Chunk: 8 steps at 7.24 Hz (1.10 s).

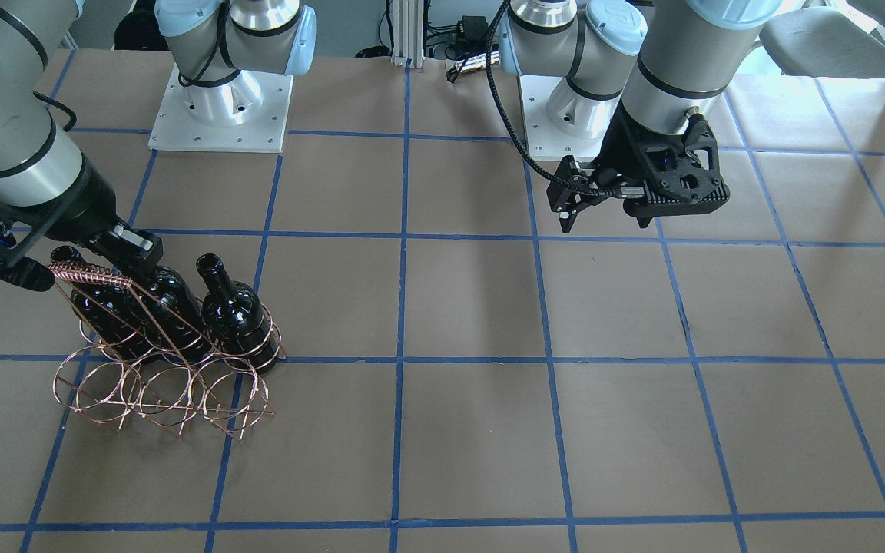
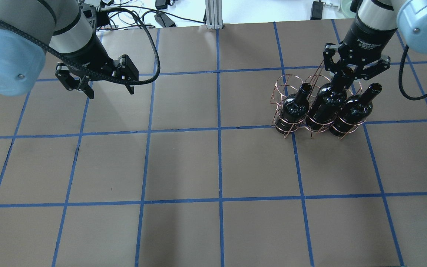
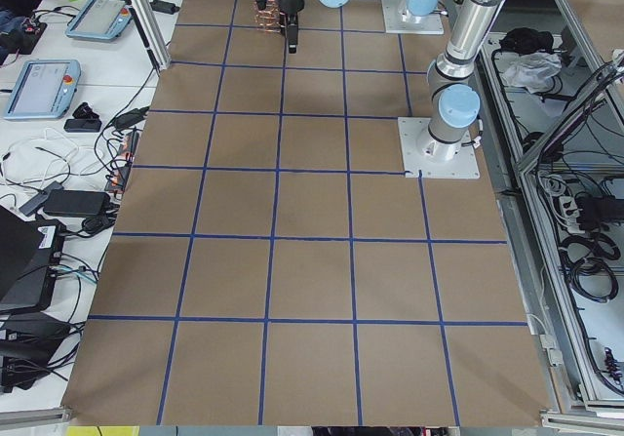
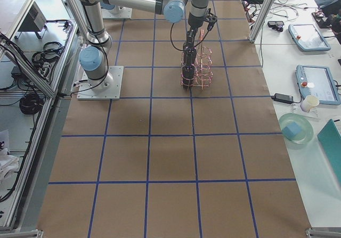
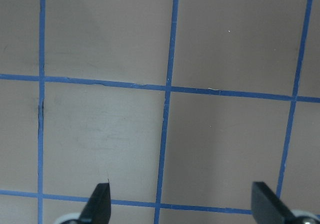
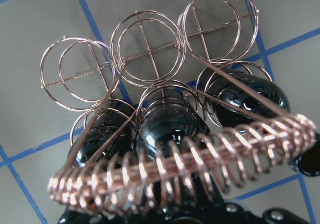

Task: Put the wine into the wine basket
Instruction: 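Lower the bottle with the right gripper into the middle rack slot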

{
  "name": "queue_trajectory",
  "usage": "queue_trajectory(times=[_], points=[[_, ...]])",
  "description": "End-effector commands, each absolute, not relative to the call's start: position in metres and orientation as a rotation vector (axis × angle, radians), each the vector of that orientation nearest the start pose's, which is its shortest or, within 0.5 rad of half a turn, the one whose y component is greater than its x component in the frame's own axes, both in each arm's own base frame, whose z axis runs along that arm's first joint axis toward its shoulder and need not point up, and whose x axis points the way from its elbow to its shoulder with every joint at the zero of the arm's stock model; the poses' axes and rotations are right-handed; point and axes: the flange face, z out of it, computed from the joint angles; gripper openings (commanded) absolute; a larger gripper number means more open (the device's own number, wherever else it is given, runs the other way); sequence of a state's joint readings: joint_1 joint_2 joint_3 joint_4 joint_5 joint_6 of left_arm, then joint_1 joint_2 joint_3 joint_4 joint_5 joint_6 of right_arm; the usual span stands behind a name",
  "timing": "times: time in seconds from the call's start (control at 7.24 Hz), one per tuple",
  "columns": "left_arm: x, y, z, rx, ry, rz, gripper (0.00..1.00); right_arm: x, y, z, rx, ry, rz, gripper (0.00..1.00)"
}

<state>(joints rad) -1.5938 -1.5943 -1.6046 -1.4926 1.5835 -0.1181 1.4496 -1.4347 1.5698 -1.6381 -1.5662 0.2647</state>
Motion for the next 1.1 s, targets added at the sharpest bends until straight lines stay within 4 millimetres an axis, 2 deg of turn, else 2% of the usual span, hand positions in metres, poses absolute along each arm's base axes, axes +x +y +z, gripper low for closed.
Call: queue_trajectory(times=[0.0,0.28,0.55,0.97], points=[[-0.143,-0.500,0.468,-0.151,3.126,-0.037,1.00,0.067,-0.554,0.418,0.601,3.082,0.123,0.00],[-0.143,-0.500,0.468,-0.149,3.126,-0.037,1.00,0.067,-0.558,0.410,0.599,3.083,0.140,0.00],[-0.143,-0.500,0.468,-0.151,3.124,-0.038,1.00,0.067,-0.557,0.392,0.594,3.083,0.140,0.00],[-0.144,-0.499,0.466,-0.147,3.126,-0.033,1.00,0.067,-0.556,0.389,0.601,3.082,0.145,0.03]])
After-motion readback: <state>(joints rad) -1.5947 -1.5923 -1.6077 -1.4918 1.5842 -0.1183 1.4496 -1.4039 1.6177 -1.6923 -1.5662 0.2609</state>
